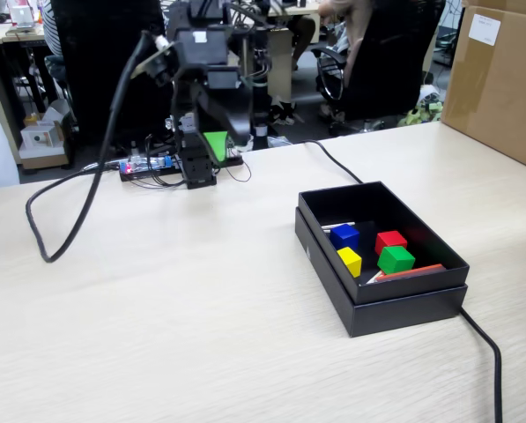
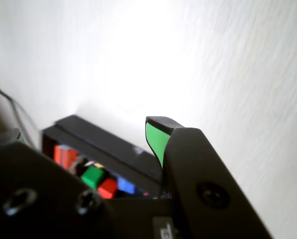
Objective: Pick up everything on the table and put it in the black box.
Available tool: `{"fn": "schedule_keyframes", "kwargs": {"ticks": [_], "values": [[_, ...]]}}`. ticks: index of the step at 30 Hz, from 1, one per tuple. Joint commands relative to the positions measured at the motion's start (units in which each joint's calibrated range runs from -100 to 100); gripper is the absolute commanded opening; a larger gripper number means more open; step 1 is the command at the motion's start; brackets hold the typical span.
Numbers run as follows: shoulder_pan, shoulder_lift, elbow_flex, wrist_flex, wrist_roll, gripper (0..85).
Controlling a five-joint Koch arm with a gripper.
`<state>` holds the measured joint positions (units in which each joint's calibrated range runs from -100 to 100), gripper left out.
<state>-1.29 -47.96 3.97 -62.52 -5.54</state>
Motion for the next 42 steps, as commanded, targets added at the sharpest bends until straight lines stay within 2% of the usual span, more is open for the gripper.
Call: {"fn": "schedule_keyframes", "kwargs": {"ticks": [1,14,17,23,33,42], "values": [[0.0,-12.34,-8.14,10.56,0.05,48.9],[-0.83,-43.78,-54.2,27.75,4.98,50.8],[-2.05,-51.69,-69.43,37.6,5.27,51.2],[-2.0,-52.04,-79.13,40.36,5.86,51.5],[-0.15,-52.04,-98.89,56.35,6.54,50.8],[-0.05,-52.04,-98.8,56.78,6.5,50.0]]}}
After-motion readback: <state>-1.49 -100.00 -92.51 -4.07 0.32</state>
